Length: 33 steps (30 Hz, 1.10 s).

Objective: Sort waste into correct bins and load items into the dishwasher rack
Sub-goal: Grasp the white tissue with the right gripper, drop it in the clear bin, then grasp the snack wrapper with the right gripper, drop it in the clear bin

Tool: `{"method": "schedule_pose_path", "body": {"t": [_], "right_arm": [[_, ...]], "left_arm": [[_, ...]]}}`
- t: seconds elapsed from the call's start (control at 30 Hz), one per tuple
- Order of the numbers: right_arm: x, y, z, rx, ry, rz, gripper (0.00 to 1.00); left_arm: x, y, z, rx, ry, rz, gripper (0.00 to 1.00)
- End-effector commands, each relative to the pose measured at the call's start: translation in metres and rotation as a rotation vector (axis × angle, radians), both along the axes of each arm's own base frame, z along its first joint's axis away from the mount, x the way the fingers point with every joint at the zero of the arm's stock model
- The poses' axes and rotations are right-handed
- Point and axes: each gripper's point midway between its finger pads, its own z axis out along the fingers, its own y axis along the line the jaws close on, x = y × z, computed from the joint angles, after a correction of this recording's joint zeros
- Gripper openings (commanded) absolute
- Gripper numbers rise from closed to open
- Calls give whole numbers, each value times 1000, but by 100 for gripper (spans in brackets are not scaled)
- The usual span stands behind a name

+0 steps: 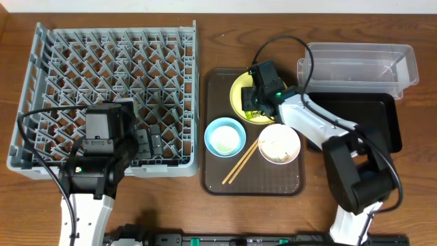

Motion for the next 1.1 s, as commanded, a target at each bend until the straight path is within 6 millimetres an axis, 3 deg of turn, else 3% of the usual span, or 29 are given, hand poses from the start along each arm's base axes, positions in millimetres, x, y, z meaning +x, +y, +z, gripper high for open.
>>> {"method": "schedule_pose_path", "body": {"t": [0.0,0.1,0.23,0.4,0.53,0.67,0.77,0.9,0.97,1.0,1.07], "right_arm": [[5,2,-9,11,12,-60,42],[8,4,-6,20,-4,-60,24],[18,5,18,49,-59,-67,4],[27,-12,67,78,-145,-105,8],[34,-53,111,57,-226,-196,8],[36,-110,145,-1,-290,-316,8],[37,-150,155,-34,-303,-408,9],[35,-191,148,-58,-269,-493,9],[34,-210,143,-66,-245,-530,18],[33,-215,141,-64,-235,-539,39],[31,-220,138,-43,-215,-538,68]], "left_arm": [[3,1,8,-8,-19,11,98],[2,1,8,-8,-19,11,98],[2,1,8,-8,-19,11,98],[3,1,8,-8,-19,11,98],[3,1,8,-8,-19,11,98],[3,1,8,-8,-19,11,98],[3,1,8,-8,-20,11,98],[3,1,8,-8,-20,11,98],[3,1,8,-8,-19,11,98],[3,1,8,-8,-20,11,98],[3,1,8,-8,-20,11,98]]}}
